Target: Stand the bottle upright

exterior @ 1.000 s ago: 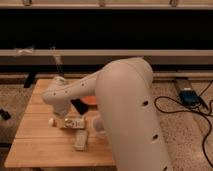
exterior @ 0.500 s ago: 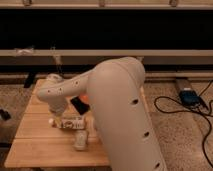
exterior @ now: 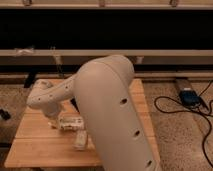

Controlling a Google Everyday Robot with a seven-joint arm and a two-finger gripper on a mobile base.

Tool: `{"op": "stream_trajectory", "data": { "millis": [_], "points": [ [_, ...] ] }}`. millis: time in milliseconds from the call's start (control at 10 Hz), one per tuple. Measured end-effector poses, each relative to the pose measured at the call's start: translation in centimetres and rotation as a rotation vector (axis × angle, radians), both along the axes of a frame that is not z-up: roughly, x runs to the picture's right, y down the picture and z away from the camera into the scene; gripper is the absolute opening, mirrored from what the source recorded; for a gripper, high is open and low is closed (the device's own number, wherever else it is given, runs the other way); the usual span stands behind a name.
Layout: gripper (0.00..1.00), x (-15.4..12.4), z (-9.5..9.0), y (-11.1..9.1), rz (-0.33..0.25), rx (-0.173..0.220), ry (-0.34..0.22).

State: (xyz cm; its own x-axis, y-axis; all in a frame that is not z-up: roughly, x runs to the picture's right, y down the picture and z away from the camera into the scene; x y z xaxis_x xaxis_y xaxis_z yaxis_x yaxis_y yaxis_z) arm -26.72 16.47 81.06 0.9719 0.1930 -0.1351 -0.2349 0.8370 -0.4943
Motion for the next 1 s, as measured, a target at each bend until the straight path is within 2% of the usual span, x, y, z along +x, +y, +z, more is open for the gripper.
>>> {"op": "stream_trajectory", "data": {
  "millis": [300,500,800,1000],
  "points": [
    [0.62,-1.0,-0.3,1.1,-0.094,0.065,0.025],
    [0.62,-2.4,-0.8,2.0,-0.185,0.112,0.036],
    [0.62,-3.9,-1.1,2.7,-0.291,0.16,0.052],
    [0.62,-4.9,-1.0,2.8,-0.343,0.178,0.063]
  ]
}}
